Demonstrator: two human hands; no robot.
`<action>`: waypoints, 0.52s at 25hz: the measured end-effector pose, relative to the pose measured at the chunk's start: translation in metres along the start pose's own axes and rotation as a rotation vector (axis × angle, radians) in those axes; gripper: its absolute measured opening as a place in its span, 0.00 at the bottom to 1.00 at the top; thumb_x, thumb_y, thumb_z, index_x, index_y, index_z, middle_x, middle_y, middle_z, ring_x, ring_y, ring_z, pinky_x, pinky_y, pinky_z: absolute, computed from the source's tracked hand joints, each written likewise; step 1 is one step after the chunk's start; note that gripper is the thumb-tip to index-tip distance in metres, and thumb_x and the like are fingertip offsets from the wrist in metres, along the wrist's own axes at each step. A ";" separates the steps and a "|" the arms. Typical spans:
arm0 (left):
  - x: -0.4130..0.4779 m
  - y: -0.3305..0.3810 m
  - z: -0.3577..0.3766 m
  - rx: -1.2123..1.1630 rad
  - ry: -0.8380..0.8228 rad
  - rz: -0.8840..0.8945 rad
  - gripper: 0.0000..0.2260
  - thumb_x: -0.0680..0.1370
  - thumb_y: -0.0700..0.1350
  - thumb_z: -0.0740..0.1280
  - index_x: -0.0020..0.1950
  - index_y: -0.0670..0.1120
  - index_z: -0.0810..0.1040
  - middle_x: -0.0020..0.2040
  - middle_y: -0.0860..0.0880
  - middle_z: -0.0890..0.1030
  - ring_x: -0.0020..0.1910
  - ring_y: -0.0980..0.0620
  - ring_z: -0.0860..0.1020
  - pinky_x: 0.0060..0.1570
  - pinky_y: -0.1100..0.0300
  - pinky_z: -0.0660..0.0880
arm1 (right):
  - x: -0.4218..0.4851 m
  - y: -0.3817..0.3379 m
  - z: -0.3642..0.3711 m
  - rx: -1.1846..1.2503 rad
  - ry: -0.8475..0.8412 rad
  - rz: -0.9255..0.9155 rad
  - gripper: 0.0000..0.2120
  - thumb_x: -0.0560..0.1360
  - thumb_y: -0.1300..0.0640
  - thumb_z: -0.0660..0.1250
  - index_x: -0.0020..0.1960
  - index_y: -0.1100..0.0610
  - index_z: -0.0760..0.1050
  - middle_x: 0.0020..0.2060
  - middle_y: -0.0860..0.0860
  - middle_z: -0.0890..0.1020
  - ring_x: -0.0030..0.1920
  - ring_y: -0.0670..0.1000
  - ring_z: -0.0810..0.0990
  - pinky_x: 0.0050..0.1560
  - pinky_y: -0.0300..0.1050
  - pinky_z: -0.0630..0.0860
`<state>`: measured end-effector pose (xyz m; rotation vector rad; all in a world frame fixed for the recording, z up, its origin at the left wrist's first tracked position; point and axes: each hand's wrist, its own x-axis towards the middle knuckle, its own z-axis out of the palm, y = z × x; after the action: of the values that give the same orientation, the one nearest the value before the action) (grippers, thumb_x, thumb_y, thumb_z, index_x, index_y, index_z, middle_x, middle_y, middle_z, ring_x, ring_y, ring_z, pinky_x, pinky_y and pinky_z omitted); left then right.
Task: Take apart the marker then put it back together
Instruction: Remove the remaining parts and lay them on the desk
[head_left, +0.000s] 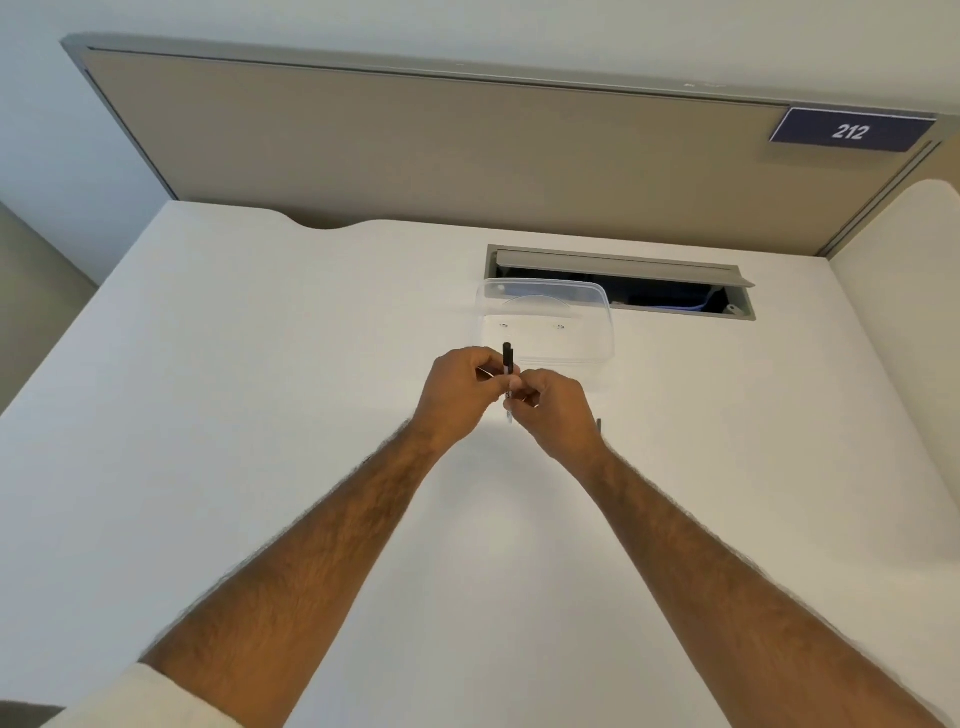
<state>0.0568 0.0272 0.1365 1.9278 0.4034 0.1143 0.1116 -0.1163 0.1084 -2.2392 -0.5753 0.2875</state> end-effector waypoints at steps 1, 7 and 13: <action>0.000 -0.004 -0.001 0.039 0.000 0.018 0.05 0.74 0.44 0.75 0.50 0.47 0.86 0.42 0.55 0.85 0.40 0.59 0.82 0.43 0.68 0.75 | 0.003 0.002 0.004 -0.068 -0.002 -0.015 0.10 0.76 0.57 0.70 0.37 0.49 0.75 0.33 0.43 0.76 0.34 0.44 0.75 0.33 0.34 0.66; -0.008 -0.043 0.009 0.280 -0.052 0.034 0.04 0.77 0.46 0.71 0.46 0.46 0.82 0.43 0.52 0.82 0.43 0.52 0.81 0.46 0.51 0.80 | -0.007 0.020 0.043 -0.124 -0.060 0.022 0.14 0.80 0.54 0.65 0.35 0.49 0.74 0.34 0.46 0.75 0.34 0.45 0.74 0.36 0.38 0.66; 0.001 -0.047 0.008 0.333 -0.058 0.053 0.08 0.78 0.48 0.70 0.38 0.53 0.77 0.36 0.58 0.78 0.37 0.56 0.78 0.36 0.60 0.74 | -0.005 0.024 0.047 -0.112 -0.078 0.029 0.11 0.81 0.57 0.64 0.44 0.58 0.81 0.39 0.51 0.81 0.39 0.50 0.79 0.40 0.43 0.72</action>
<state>0.0492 0.0356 0.0903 2.2651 0.3488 0.0254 0.0969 -0.1025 0.0600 -2.3546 -0.6140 0.3675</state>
